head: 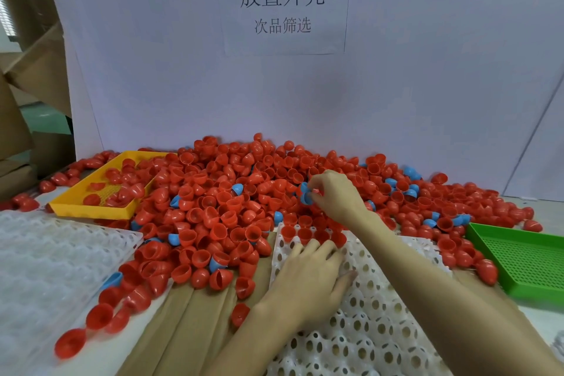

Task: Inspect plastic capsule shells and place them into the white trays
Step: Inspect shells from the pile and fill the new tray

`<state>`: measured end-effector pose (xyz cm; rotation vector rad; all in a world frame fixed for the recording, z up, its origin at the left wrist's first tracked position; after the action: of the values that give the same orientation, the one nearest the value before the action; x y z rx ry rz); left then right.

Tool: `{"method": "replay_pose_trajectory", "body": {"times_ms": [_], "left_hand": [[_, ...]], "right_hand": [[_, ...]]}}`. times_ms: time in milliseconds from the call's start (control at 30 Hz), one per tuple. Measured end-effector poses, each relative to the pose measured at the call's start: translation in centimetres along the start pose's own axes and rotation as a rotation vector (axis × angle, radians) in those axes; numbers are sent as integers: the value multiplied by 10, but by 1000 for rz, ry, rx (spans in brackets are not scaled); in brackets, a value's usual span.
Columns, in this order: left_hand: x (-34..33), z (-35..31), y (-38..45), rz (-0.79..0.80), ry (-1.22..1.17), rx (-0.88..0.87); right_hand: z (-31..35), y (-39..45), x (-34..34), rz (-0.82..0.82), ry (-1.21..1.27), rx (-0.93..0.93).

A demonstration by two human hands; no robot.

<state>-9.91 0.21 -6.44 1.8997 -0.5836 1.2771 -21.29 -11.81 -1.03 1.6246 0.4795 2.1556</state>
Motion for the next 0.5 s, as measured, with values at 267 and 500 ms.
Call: {"method": "replay_pose_trajectory", "body": {"times_ms": [267, 500], "left_hand": [[56, 6, -3, -496, -246, 123], [55, 5, -3, -473, -447, 86]], "right_hand": [[-12, -71, 77, 14, 634, -138], [-22, -134, 84, 169, 650, -212]]}}
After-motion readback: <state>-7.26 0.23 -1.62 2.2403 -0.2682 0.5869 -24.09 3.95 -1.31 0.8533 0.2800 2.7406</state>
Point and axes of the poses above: each hand's wrist, its own y-axis towards the middle knuckle, its own x-axis out of the back of the hand, z = x × y, the point moved 8 cm from there along y, towards the middle knuckle, and after that the axes turned 7 degrees about -z, right-handed, at the moved point
